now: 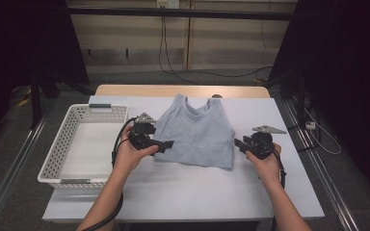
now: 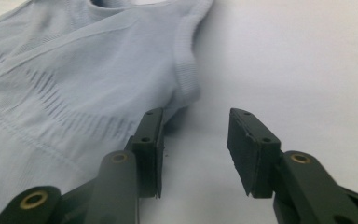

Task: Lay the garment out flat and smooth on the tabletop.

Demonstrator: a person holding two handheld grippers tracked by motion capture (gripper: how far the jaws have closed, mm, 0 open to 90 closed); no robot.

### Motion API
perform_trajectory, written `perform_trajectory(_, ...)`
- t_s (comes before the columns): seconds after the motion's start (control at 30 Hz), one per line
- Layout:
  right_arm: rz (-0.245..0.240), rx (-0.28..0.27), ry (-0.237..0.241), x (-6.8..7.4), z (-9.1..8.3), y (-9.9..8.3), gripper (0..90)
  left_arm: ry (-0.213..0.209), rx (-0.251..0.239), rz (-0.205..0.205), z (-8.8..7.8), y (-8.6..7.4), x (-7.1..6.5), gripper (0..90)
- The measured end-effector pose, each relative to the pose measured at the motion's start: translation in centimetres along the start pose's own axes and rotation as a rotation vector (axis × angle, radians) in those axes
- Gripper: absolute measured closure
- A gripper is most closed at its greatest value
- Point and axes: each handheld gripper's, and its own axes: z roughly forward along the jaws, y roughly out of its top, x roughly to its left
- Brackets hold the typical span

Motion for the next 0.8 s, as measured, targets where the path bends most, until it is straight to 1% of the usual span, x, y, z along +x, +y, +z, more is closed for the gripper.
perform_trajectory(0.07,0.007,0.006,0.005,-0.2,0.2,-0.1,55.9,-0.002,0.005,0.003,0.1,0.0,0.0,7.2)
perform_trajectory(0.17,0.011,0.025,0.017,0.2,0.7,-0.2,52.7,-0.003,0.01,-0.001,0.2,-0.1,0.0,7.3)
perform_trajectory(0.23,-0.007,0.033,0.016,0.7,1.2,-0.2,51.5,0.0,0.008,-0.001,0.2,-0.1,-0.1,7.3)
perform_trajectory(0.4,-0.012,0.041,0.021,1.2,1.8,-0.2,49.1,-0.003,0.01,0.003,0.1,-0.1,0.0,7.3)
perform_trajectory(0.5,-0.031,0.039,0.012,1.7,2.0,0.0,48.7,0.004,0.008,0.002,0.1,-0.1,0.0,7.3)
perform_trajectory(0.57,-0.033,0.031,0.009,2.0,2.1,0.1,48.4,0.004,0.007,0.001,0.1,-0.2,0.0,7.3)
perform_trajectory(0.67,-0.036,0.03,0.011,2.1,2.2,0.1,48.2,0.004,0.013,0.005,0.1,-0.2,0.1,7.3)
perform_trajectory(0.73,-0.052,0.035,0.005,2.3,2.3,0.1,47.2,0.001,0.014,0.003,0.2,-0.2,0.0,7.3)
perform_trajectory(0.8,-0.046,0.033,0.01,2.4,2.5,0.1,46.4,0.0,0.015,0.002,0.2,-0.2,0.0,7.3)
